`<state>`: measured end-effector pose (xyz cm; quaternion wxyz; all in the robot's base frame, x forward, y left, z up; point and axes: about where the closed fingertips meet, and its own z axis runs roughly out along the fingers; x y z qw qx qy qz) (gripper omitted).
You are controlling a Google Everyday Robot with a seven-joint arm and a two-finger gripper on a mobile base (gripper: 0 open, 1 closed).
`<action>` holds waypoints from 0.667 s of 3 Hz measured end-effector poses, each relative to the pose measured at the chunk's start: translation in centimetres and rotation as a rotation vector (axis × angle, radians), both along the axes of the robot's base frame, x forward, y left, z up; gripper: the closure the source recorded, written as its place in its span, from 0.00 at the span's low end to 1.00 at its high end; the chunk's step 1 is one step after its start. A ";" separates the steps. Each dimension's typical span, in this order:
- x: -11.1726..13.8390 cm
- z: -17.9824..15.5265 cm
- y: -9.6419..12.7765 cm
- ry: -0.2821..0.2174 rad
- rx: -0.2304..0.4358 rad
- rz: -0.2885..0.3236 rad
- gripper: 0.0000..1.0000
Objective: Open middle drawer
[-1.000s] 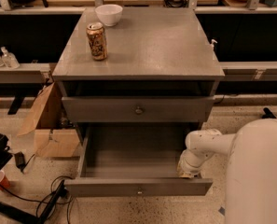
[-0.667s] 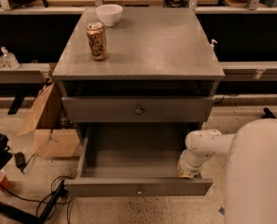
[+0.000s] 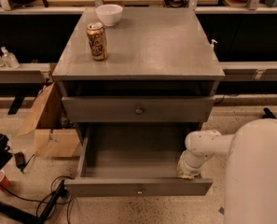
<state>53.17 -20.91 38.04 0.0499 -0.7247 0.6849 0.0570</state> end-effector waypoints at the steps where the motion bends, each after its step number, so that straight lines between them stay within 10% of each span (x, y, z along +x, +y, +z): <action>1: -0.1 -0.2 0.0 0.003 0.000 0.001 0.10; 2: 0.2 -0.2 0.0 0.003 0.000 0.001 0.00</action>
Offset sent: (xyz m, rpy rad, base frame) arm -0.0011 0.0003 -0.0013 0.0002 0.0029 0.0006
